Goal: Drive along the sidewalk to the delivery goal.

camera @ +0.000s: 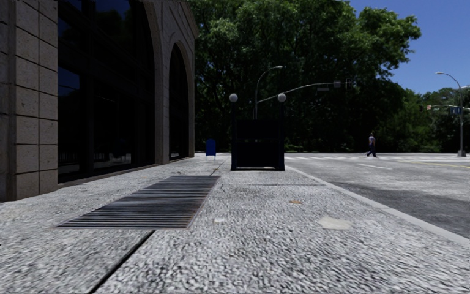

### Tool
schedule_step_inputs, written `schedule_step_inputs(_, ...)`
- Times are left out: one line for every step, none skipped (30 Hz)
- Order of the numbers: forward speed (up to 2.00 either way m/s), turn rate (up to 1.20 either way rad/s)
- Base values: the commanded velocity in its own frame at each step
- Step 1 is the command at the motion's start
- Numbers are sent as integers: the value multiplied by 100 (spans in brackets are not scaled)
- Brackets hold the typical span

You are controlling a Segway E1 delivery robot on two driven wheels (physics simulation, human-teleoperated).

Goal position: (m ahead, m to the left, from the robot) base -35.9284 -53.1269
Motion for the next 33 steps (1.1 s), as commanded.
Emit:
schedule_step_inputs(173, 56)
schedule_step_inputs(173, 56)
schedule_step_inputs(173, 50)
schedule_step_inputs(173, 37)
schedule_step_inputs(173, 21)
schedule_step_inputs(173, 0)
schedule_step_inputs(174, 0)
schedule_step_inputs(178, 0)
schedule_step_inputs(178, 0)
schedule_step_inputs(200, 0)
schedule_step_inputs(200, 0)
schedule_step_inputs(200, 0)
schedule_step_inputs(200, 0)
schedule_step_inputs(200, 0)
schedule_step_inputs(200, 0)
schedule_step_inputs(200, 0)
schedule_step_inputs(200, 0)
schedule_step_inputs(200, 0)
schedule_step_inputs(200, 0)
schedule_step_inputs(200, 0)
schedule_step_inputs(200, 0)
schedule_step_inputs(200, 0)
schedule_step_inputs(200, 0)
schedule_step_inputs(200, 0)
schedule_step_inputs(200, 0)
schedule_step_inputs(200, 57)
schedule_step_inputs(200, 57)
schedule_step_inputs(200, 57)
schedule_step_inputs(200, 57)
schedule_step_inputs(200, 57)
schedule_step_inputs(200, 57)
schedule_step_inputs(200, 57)
schedule_step_inputs(200, 57)
